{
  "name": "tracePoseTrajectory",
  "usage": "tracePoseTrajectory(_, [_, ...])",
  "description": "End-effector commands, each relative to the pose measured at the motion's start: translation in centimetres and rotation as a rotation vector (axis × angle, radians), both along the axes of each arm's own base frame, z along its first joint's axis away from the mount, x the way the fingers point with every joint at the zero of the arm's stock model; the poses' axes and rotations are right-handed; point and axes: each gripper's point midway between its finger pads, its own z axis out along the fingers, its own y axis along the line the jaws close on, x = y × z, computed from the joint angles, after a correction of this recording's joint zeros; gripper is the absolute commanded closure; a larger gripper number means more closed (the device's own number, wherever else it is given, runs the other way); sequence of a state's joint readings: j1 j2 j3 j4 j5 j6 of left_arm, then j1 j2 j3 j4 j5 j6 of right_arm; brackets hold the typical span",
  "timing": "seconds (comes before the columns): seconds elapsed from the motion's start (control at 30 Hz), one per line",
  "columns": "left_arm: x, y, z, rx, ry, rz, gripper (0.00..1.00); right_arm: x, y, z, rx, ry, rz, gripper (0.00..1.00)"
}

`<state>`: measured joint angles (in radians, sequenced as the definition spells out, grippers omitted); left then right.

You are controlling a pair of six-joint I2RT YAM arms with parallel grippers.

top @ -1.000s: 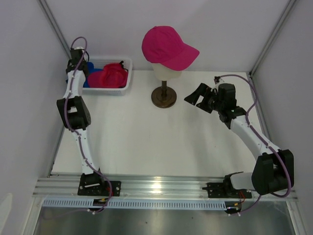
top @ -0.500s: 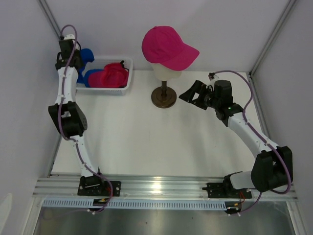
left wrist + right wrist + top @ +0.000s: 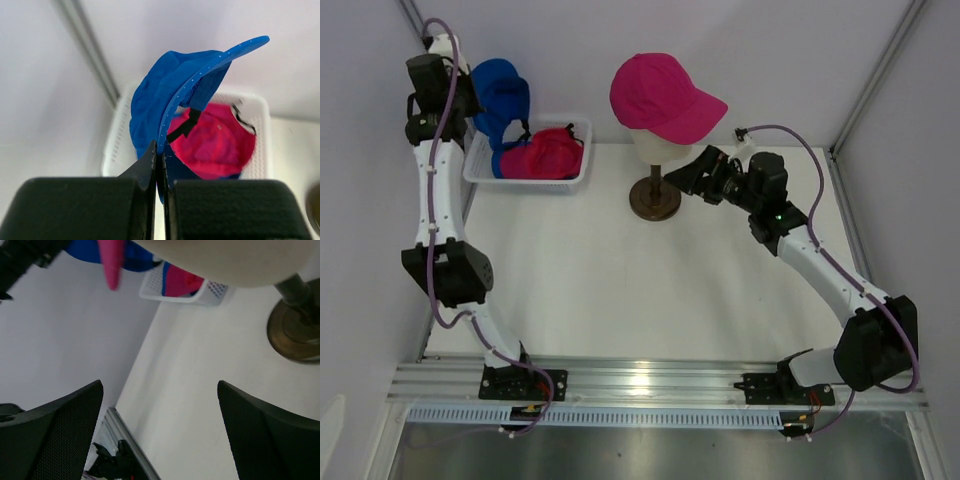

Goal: Stack the hats

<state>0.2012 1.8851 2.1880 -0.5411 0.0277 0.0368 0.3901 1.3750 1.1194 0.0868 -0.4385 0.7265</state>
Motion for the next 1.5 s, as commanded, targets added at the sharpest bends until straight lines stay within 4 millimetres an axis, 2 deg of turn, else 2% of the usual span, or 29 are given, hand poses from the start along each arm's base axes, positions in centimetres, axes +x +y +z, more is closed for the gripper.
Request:
tracePoseTrajectory(0.0, [-1.0,-4.5,-0.7,0.025,0.042,-0.172,0.99,0.8,1.6,6.2,0.149,-0.116,0.018,0.0])
tracePoseTrajectory(0.03, [-1.8,-5.2,0.5,0.045,0.021,-0.188,0.99,1.0,1.6,7.5,0.172,-0.126,0.009,0.0])
tracePoseTrajectory(0.07, [-2.1,-6.5,-0.7,0.066,0.052,-0.217,0.99,1.6,1.4,7.9,0.189,-0.112,-0.019,0.01])
tracePoseTrajectory(0.1, [-3.0,-7.9,0.8,0.093,0.02,-0.237,0.99,2.2,1.3,9.1,0.229,-0.08,-0.056,0.0])
tracePoseTrajectory(0.13, [-3.6,-7.7,1.3,0.1,0.006,-0.22,0.99,2.4,1.4,10.0,0.256,-0.073,-0.058,0.0])
tracePoseTrajectory(0.2, [-4.4,-9.5,-0.6,0.107,0.039,-0.226,0.99,3.4,1.6,9.5,0.279,0.028,-0.106,0.01])
tracePoseTrajectory(0.23, [-4.9,-9.6,-1.2,0.114,0.047,-0.199,0.99,3.2,2.2,10.3,0.324,0.066,-0.106,0.0])
tracePoseTrajectory(0.27, [-6.2,-11.5,0.3,0.122,0.011,-0.21,0.99,3.4,2.5,10.2,0.336,0.096,-0.122,0.0])
tracePoseTrajectory(0.3, [-6.8,-11.9,-2.4,0.126,0.065,-0.204,0.99,3.2,2.9,10.3,0.352,0.118,-0.124,0.01])
tracePoseTrajectory(0.4, [-9.4,-13.8,-0.3,0.133,-0.007,-0.187,0.99,2.0,5.0,11.2,0.375,0.136,-0.113,0.0])
tracePoseTrajectory(0.43, [-9.9,-13.9,-2.0,0.13,0.018,-0.171,0.99,1.4,6.2,10.4,0.35,0.171,-0.106,0.01])
tracePoseTrajectory(0.47, [-10.7,-14.7,-1.8,0.13,0.008,-0.184,0.99,1.4,6.4,11.4,0.35,0.15,-0.12,0.01])
tracePoseTrajectory(0.53, [-12.8,-14.4,-2.0,0.137,-0.006,-0.146,0.99,1.1,7.2,10.5,0.314,0.189,-0.126,0.01])
tracePoseTrajectory(0.57, [-13.4,-14.9,-2.7,0.142,-0.01,-0.153,0.99,0.4,8.1,11.1,0.319,0.182,-0.105,0.01])
tracePoseTrajectory(0.6, [-14.9,-14.7,-1.0,0.138,-0.065,-0.143,0.99,0.1,8.6,11.2,0.315,0.184,-0.099,0.01])
tracePoseTrajectory(0.67, [-16.3,-14.9,-2.5,0.159,-0.061,-0.134,0.99,-0.3,9.6,10.4,0.286,0.205,-0.107,0.0])
tracePoseTrajectory(0.73, [-18.2,-14.6,-0.5,0.176,-0.143,-0.121,0.99,-1.6,11.1,10.9,0.27,0.208,-0.077,0.01])
tracePoseTrajectory(0.77, [-18.7,-14.8,-1.9,0.196,-0.123,-0.119,0.99,-1.5,11.8,10.3,0.253,0.22,-0.083,0.01])
tracePoseTrajectory(0.8, [-19.3,-14.7,-1.5,0.204,-0.137,-0.117,0.99,-2.6,12.9,11.1,0.253,0.211,-0.058,0.0])
tracePoseTrajectory(0.87, [-20.8,-14.7,-1.5,0.242,-0.142,-0.127,0.99,-3.5,14.7,10.7,0.218,0.227,-0.048,0.0])
tracePoseTrajectory(0.9, [-20.9,-14.9,-1.8,0.246,-0.134,-0.128,0.99,-3.7,15.4,10.1,0.208,0.238,-0.038,0.0])
tracePoseTrajectory(0.97, [-21.5,-15.6,-2.0,0.294,-0.141,-0.146,0.99,-4.2,16.5,10.5,0.216,0.252,-0.026,0.0])
tracePoseTrajectory(1.0, [-21.6,-15.5,-2.7,0.32,-0.131,-0.129,0.99,-4.1,17.3,9.7,0.206,0.271,-0.026,0.01])
tracePoseTrajectory(1.07, [-21.9,-16.7,-2.5,0.355,-0.15,-0.159,0.99,-4.6,18.2,10.4,0.21,0.277,-0.016,0.01])
tracePoseTrajectory(1.1, [-22.0,-16.8,-2.6,0.363,-0.146,-0.151,0.99,-4.2,18.8,9.7,0.19,0.285,-0.033,0.01])
tracePoseTrajectory(1.2, [-22.0,-18.4,-3.2,0.383,-0.138,-0.188,0.99,-4.2,19.6,10.4,0.186,0.272,-0.054,0.02])
tracePoseTrajectory(1.37, [-22.2,-19.5,-3.4,0.4,-0.153,-0.182,0.99,-3.5,20.7,9.6,0.202,0.305,-0.113,0.05])
tracePoseTrajectory(1.43, [-22.6,-20.1,-3.3,0.389,-0.178,-0.189,0.99,-2.9,20.8,8.0,0.169,0.34,-0.156,0.09])
tracePoseTrajectory(1.47, [-22.9,-20.1,-3.0,0.384,-0.195,-0.185,0.99,-2.8,20.7,8.3,0.168,0.346,-0.165,0.1])
